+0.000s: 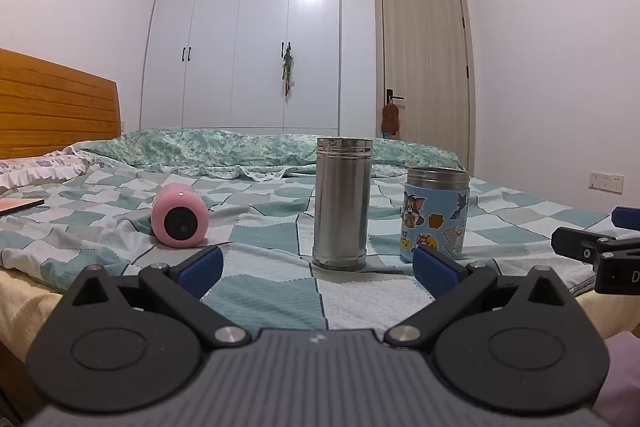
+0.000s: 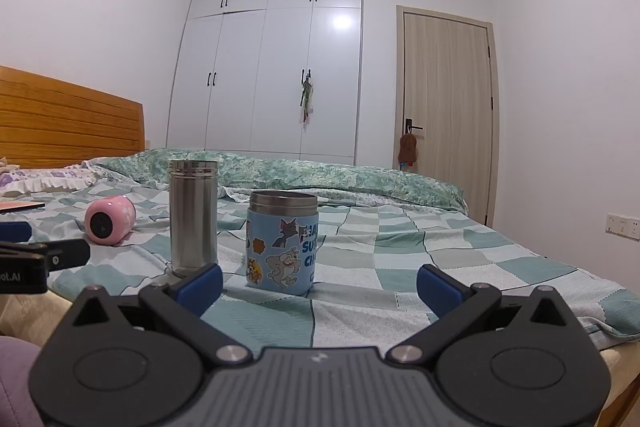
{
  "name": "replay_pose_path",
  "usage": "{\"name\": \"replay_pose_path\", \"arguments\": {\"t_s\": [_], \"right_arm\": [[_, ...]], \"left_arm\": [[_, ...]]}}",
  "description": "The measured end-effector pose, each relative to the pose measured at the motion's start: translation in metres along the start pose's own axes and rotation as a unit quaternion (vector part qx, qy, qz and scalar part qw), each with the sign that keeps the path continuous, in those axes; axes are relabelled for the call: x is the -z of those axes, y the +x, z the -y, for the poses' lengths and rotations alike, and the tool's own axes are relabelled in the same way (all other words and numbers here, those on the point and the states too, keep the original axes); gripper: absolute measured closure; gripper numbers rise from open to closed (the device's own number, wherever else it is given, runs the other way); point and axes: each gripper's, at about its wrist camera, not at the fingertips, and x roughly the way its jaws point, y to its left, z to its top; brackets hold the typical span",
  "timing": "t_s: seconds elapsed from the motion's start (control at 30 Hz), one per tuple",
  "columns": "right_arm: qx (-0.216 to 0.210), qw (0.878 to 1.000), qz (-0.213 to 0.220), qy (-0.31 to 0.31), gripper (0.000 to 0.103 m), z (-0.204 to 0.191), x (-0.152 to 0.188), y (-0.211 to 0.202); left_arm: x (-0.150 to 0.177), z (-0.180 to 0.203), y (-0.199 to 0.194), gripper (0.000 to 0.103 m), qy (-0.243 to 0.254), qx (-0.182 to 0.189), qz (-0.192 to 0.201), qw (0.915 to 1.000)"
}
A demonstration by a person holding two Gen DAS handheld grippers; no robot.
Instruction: Flip cup upright
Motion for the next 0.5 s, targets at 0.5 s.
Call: {"name": "replay_pose_path", "arguments": {"t_s": [0.5], "right_arm": [[0.0,1.0,0.0,-0.002,0.0,-0.001,0.0004,-0.0001]], "left_arm": [[0.0002,-0.0014,-0.0008,0.0,-0.001,0.001,0.0,1.0]]}}
